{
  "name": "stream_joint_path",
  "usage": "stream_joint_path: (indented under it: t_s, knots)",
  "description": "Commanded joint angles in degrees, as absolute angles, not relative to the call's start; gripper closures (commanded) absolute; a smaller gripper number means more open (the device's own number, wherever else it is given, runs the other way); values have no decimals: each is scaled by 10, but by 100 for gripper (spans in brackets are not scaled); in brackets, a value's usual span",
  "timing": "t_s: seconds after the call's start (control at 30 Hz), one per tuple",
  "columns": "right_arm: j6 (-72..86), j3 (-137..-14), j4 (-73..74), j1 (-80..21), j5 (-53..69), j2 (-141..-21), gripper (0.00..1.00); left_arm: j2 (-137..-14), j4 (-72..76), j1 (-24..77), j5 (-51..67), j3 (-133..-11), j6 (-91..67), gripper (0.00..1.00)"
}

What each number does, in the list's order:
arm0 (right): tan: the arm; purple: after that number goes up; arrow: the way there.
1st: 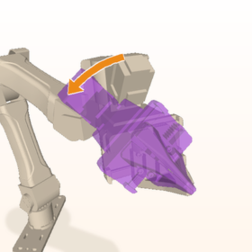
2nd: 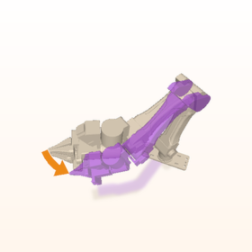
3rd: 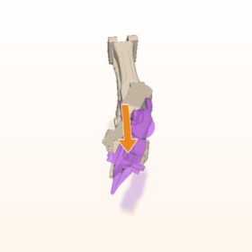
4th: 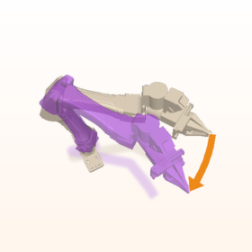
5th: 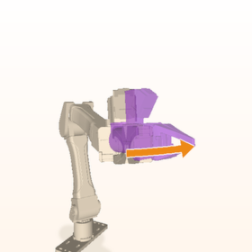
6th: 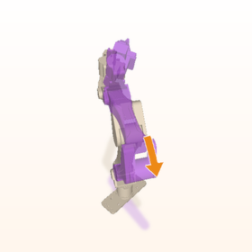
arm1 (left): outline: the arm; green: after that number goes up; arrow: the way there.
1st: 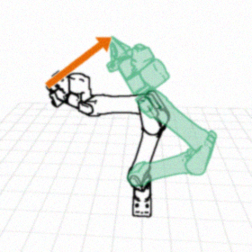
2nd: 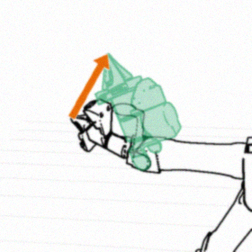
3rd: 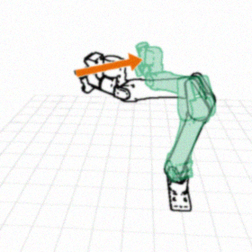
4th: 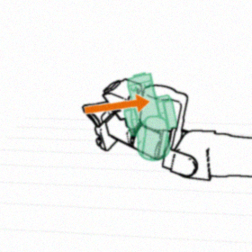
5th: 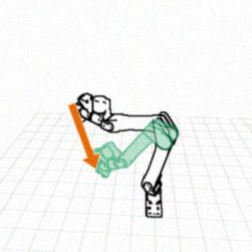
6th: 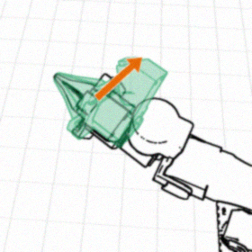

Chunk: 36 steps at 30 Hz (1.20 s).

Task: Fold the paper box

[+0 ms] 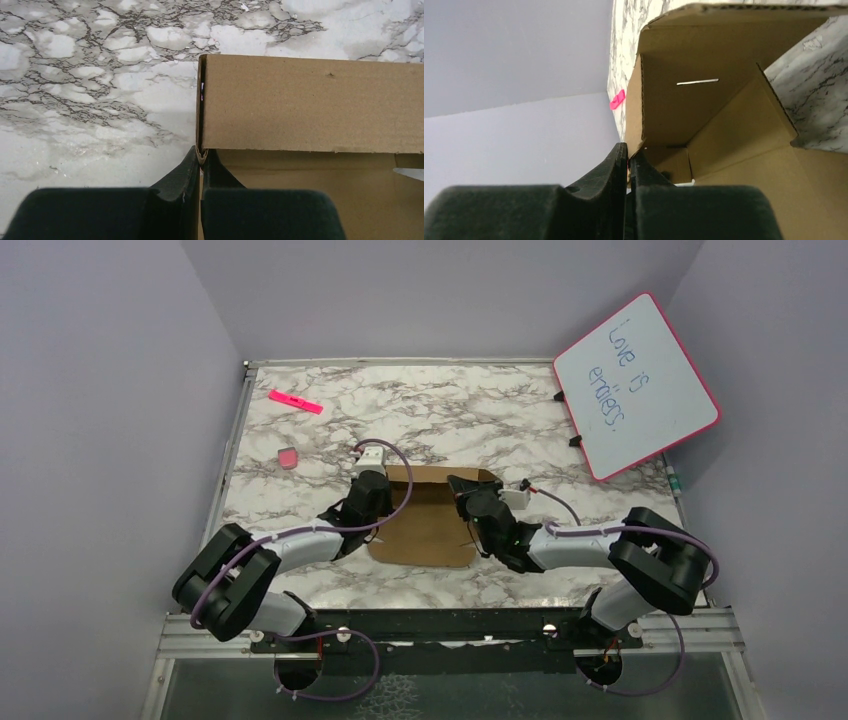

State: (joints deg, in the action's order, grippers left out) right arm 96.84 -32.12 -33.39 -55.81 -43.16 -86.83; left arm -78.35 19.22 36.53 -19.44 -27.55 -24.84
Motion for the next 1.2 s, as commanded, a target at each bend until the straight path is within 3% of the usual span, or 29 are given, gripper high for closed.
stream_joint_path:
  t_s: [0.0,0.17,0.37,0.57,0.77,1.17]
  knots:
    - [1009,-310,-341,-559,-408,-882,91,-802,205,379,-284,-291,-292,100]
    - [1030,-303,-330,-561,-389,-877,94,-813,217,388,-379,-290,-341,99]
    - [1047,-303,-309,-563,-373,-874,94,-835,267,397,-417,-292,-343,76]
    - [1052,-299,-310,-563,-362,-873,94,-870,319,404,-439,-294,-328,64]
    - [1050,-297,-305,-563,-360,-866,95,-894,345,404,-461,-298,-324,65]
    - [1060,-300,-302,-565,-340,-871,95,-953,350,405,-511,-334,-373,83]
